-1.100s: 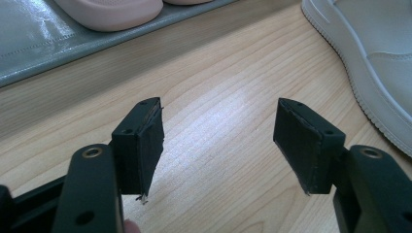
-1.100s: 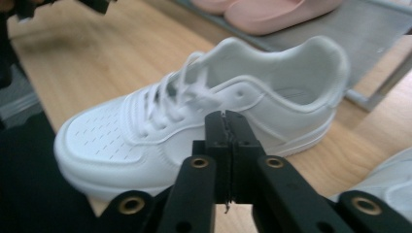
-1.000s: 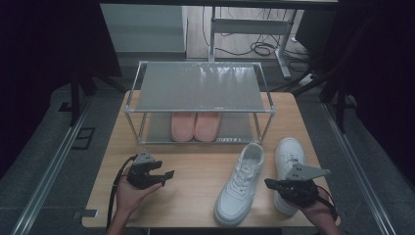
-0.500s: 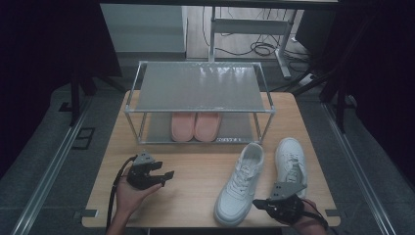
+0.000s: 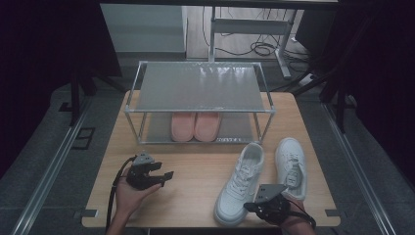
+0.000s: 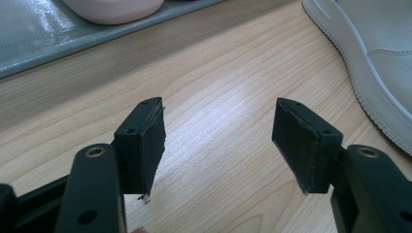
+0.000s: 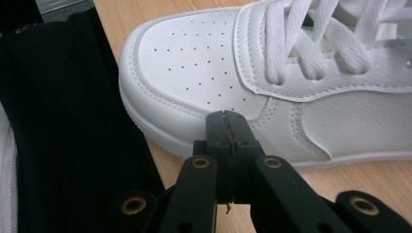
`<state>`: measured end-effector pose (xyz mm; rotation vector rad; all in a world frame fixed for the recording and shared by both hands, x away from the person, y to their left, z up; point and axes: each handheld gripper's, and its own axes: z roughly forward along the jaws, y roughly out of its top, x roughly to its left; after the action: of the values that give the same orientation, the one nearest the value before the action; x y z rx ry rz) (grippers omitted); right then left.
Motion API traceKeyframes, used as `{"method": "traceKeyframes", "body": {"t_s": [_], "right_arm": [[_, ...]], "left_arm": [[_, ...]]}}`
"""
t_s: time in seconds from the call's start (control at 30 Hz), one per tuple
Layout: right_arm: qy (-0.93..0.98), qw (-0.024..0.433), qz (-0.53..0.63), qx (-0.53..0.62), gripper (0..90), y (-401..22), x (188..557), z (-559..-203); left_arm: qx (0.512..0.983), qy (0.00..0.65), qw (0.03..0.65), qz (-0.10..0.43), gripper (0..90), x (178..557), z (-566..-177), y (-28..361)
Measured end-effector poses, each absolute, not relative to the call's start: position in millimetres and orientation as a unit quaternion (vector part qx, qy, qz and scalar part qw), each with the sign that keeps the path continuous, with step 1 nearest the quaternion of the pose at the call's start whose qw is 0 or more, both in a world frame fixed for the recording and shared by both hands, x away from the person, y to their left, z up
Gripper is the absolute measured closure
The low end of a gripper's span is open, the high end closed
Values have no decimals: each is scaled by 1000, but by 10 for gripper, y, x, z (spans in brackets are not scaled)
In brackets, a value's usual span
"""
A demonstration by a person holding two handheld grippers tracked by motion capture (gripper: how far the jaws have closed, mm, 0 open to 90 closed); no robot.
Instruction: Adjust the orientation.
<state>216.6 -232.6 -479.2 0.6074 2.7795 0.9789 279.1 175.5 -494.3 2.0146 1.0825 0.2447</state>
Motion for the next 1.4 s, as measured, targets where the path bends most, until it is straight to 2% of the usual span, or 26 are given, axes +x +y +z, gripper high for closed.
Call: {"method": "traceKeyframes", "body": {"t_s": [0.43,0.93,1.4], "right_arm": [[919,52,335,201,900,-2246,2235,-4804],[917,30,347,195,900,-1854,2507,-4831],[917,40,346,195,900,-1658,2674,-4840]], "left_arm": [[800,434,404,93,368,2804,-4972,1760],[797,439,402,95,368,2814,-4989,1804],[799,442,398,94,368,2823,-5010,1807]]}}
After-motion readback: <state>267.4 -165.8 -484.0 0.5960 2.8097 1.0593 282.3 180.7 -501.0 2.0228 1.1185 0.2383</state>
